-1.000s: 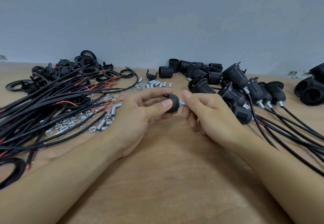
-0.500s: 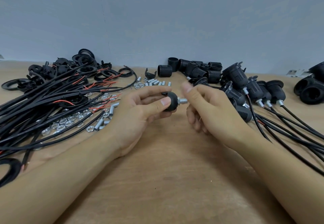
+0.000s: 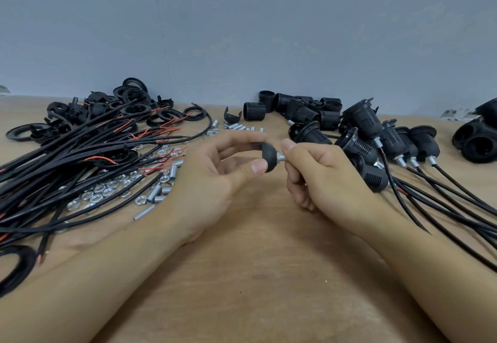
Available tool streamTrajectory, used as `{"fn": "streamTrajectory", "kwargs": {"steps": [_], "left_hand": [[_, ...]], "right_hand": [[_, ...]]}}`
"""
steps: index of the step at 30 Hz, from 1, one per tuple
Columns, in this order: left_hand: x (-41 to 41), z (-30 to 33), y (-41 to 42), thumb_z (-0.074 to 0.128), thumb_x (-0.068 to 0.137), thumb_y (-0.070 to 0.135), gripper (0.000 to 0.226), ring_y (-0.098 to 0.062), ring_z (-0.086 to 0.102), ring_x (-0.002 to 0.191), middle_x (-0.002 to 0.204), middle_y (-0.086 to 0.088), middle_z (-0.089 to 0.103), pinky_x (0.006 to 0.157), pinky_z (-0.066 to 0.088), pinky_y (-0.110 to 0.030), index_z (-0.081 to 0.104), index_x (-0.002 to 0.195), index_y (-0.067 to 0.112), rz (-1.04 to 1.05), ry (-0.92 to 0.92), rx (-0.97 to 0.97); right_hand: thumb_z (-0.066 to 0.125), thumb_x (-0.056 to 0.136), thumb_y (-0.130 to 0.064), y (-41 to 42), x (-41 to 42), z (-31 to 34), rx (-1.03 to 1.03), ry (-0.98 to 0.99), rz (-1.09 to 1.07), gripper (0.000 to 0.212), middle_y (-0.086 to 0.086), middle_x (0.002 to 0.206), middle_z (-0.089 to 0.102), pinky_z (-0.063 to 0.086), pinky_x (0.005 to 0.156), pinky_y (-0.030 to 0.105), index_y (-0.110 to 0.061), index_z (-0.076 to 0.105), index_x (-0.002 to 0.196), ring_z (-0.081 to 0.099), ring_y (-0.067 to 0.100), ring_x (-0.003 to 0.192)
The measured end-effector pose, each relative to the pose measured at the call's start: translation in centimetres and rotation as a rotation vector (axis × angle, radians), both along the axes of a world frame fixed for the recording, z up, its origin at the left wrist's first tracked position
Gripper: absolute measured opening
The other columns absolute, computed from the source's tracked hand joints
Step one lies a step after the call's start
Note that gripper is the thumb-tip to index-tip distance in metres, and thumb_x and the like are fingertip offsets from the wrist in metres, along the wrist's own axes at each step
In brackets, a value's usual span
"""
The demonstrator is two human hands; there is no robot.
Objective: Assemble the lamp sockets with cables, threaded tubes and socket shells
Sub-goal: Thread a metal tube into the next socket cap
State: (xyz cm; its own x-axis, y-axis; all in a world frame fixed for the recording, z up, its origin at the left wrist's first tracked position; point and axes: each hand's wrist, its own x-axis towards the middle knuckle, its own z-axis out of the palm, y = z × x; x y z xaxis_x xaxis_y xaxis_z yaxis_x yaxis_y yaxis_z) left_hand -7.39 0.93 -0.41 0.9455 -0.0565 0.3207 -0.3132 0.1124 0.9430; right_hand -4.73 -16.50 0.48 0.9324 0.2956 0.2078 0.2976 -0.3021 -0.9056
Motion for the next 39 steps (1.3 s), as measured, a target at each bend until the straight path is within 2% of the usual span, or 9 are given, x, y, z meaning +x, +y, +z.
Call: {"fn": "streamTrajectory", "kwargs": {"steps": [5, 9, 15, 20, 26, 29, 34, 36, 39], "left_hand": [[0.0, -0.1, 0.0, 0.064, 0.087, -0.003, 0.026, -0.025, 0.072, 0.094, 0.108, -0.014, 0.072, 0.085, 0.058, -0.031, 0.067, 0.111, 0.009, 0.057, -0.063, 0.077], [0.0, 0.0, 0.0, 0.065, 0.087, -0.002, 0.025, -0.022, 0.073, 0.092, 0.106, -0.011, 0.073, 0.082, 0.057, -0.03, 0.067, 0.109, 0.01, 0.076, -0.074, 0.11], [0.0, -0.1, 0.1, 0.067, 0.086, -0.002, 0.027, -0.019, 0.073, 0.093, 0.108, -0.007, 0.073, 0.084, 0.056, -0.028, 0.067, 0.109, 0.012, 0.083, -0.096, 0.123], [-0.1, -0.1, 0.0, 0.065, 0.088, -0.005, 0.028, -0.016, 0.073, 0.092, 0.105, -0.005, 0.073, 0.083, 0.056, -0.025, 0.066, 0.107, 0.016, 0.086, -0.132, 0.153], [-0.6, 0.4, 0.9, 0.06, 0.089, 0.005, 0.03, -0.012, 0.065, 0.107, 0.113, 0.004, 0.067, 0.094, 0.052, -0.03, 0.057, 0.115, 0.021, 0.152, -0.302, 0.519], [0.5, 1.4, 3.6, 0.062, 0.094, 0.02, 0.037, -0.019, 0.059, 0.112, 0.119, 0.005, 0.064, 0.097, 0.046, -0.039, 0.054, 0.131, 0.018, 0.439, -0.393, 0.924], [2.1, 2.4, 9.2, 0.06, 0.095, 0.027, 0.03, -0.034, 0.049, 0.123, 0.127, -0.006, 0.063, 0.097, 0.039, -0.047, 0.064, 0.124, 0.022, 0.831, 0.077, 1.479], [2.3, 2.3, 10.0, 0.062, 0.094, 0.027, 0.025, -0.036, 0.052, 0.117, 0.121, -0.008, 0.065, 0.095, 0.04, -0.046, 0.067, 0.119, 0.021, 0.871, 0.258, 1.499], [2.4, 1.9, 10.3, 0.065, 0.092, 0.02, 0.014, -0.036, 0.057, 0.109, 0.105, -0.007, 0.07, 0.092, 0.042, -0.044, 0.074, 0.103, 0.024, 0.941, 0.255, 1.396]], "right_hand": [[0.046, 0.095, -0.058, 0.1, 0.0, 0.1, 0.032, 0.063, 0.01, 0.049, 0.007, 0.053, 0.059, 0.037, 0.04, 0.023, -0.02, 0.058, 0.067, 0.047, 0.017, 0.042], [0.049, 0.1, -0.038, -0.1, 0.1, 0.0, 0.014, 0.026, 0.049, 0.036, 0.003, 0.057, 0.058, 0.037, 0.04, 0.024, -0.014, 0.056, 0.074, 0.048, 0.014, 0.045], [0.045, 0.097, -0.052, 0.1, 0.0, 0.2, 0.015, 0.085, 0.026, 0.049, 0.005, 0.05, 0.053, 0.037, 0.04, 0.027, -0.017, 0.054, 0.065, 0.045, 0.017, 0.044], [0.047, 0.1, -0.037, 0.0, 0.0, 0.1, 0.054, 0.094, 0.081, 0.033, 0.0, 0.058, 0.052, 0.032, 0.04, 0.027, -0.014, 0.053, 0.077, 0.047, 0.015, 0.048], [0.044, 0.103, -0.036, 0.5, 0.0, -0.3, 0.16, 0.185, 0.172, 0.038, 0.0, 0.054, 0.043, 0.026, 0.038, 0.022, -0.02, 0.049, 0.069, 0.04, 0.013, 0.045], [0.043, 0.103, -0.034, 0.5, 0.2, -0.2, 0.18, 0.186, 0.076, 0.039, 0.001, 0.053, 0.049, 0.027, 0.038, 0.024, -0.017, 0.054, 0.07, 0.04, 0.015, 0.044], [0.046, 0.103, -0.035, 0.2, 0.2, -0.2, 0.139, 0.181, 0.03, 0.038, 0.003, 0.055, 0.051, 0.029, 0.037, 0.022, -0.014, 0.056, 0.073, 0.042, 0.014, 0.043], [0.045, 0.103, -0.034, 0.2, 0.1, -0.1, 0.127, 0.18, 0.022, 0.038, 0.003, 0.055, 0.052, 0.03, 0.037, 0.022, -0.013, 0.056, 0.074, 0.042, 0.014, 0.043], [0.045, 0.103, -0.034, 0.0, 0.2, 0.0, 0.128, 0.178, 0.008, 0.038, 0.004, 0.055, 0.052, 0.031, 0.037, 0.023, -0.012, 0.056, 0.074, 0.042, 0.014, 0.043]]}}
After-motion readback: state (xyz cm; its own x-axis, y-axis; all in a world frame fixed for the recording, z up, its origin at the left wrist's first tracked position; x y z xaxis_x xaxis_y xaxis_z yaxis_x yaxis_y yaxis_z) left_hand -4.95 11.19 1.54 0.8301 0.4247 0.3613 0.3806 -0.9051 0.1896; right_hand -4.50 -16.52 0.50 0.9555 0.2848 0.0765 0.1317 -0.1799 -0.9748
